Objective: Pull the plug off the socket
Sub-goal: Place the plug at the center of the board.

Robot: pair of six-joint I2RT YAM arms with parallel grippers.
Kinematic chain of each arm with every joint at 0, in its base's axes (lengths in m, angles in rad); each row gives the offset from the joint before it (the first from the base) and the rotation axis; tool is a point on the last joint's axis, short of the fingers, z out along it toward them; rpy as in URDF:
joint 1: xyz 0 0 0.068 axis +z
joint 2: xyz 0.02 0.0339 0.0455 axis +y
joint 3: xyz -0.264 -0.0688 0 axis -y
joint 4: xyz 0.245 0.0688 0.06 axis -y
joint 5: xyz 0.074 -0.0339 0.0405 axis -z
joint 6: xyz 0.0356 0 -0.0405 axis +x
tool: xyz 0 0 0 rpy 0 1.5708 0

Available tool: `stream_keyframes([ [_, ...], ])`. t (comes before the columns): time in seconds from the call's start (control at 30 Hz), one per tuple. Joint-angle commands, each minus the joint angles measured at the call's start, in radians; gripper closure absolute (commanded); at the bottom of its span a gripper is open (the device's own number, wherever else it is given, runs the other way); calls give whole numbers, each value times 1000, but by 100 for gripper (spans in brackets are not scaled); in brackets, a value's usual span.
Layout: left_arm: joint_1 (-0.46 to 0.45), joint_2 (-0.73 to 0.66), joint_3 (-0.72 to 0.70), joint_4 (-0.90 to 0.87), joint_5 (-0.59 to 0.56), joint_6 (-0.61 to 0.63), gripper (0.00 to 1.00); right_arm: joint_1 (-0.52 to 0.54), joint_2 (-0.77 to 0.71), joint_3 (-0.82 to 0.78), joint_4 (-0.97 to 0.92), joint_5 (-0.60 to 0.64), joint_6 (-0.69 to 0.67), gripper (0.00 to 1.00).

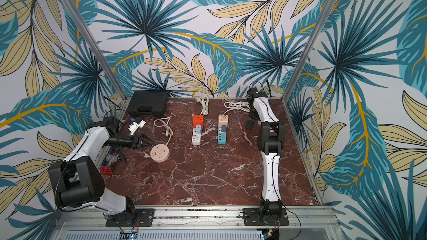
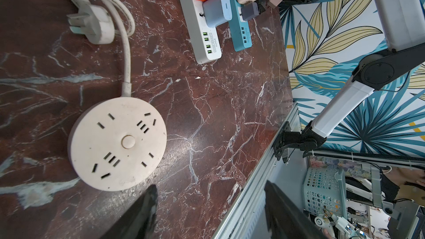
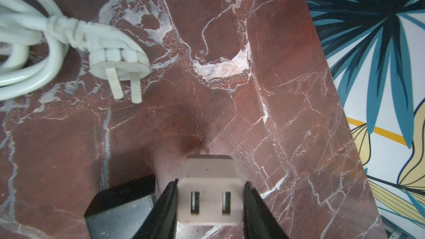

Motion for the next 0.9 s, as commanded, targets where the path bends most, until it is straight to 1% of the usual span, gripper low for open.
stream_keyframes([
  [0.0,4,-13,-24,3,6,5,25,-3,50,41,-55,-5,23,90],
  [0.13,4,-14,-24,4,5,5,25,-5,73,43,-46,-3,34,84],
  [0.3,4,-19,-24,5,3,4,24,-9,98,66,-46,-5,42,60],
  [0.43,4,-19,-24,6,4,4,24,-9,101,70,-47,-10,38,49],
  [0.6,4,-18,-25,5,4,4,25,-12,92,70,-49,-18,40,32],
  [0.73,4,-19,-24,6,5,5,24,-11,58,61,-49,-21,47,29],
  [0.87,4,-19,-24,3,8,7,24,-3,-31,3,-24,-62,54,28],
])
